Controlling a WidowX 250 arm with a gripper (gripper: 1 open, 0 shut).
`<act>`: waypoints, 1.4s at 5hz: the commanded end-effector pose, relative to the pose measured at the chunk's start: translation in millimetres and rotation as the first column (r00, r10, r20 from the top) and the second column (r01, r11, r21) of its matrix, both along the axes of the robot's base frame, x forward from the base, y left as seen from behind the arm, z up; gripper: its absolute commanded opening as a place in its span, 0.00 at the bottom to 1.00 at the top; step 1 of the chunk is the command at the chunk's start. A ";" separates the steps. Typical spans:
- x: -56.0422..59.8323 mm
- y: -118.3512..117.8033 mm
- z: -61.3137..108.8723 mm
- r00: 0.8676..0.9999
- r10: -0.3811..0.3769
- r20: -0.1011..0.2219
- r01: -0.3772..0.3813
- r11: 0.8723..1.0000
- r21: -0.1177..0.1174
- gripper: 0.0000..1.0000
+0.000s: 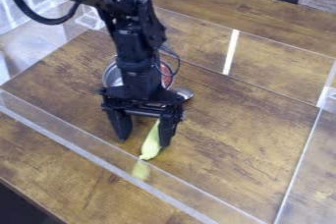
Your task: Move the green spoon to the left
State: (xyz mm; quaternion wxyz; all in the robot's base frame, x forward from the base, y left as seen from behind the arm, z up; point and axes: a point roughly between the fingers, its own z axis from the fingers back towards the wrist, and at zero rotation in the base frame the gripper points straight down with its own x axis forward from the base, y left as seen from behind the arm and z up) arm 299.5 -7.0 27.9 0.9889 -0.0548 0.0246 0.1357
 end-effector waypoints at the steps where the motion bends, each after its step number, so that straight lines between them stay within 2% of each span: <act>1: 5.4 4.8 11.6 0.999 0.024 0.042 -0.024 1.000 0.004 1.00; 2: 1.9 3.0 11.9 0.999 0.030 0.038 -0.030 1.000 0.003 1.00; 3: 3.2 -2.9 13.5 0.998 0.044 0.044 -0.044 0.999 -0.004 0.00; 5: 0.3 -13.0 29.9 0.998 0.026 0.058 -0.025 0.999 -0.020 0.00; 7: 8.7 -1.6 42.4 0.988 0.128 0.088 -0.124 0.991 -0.052 0.00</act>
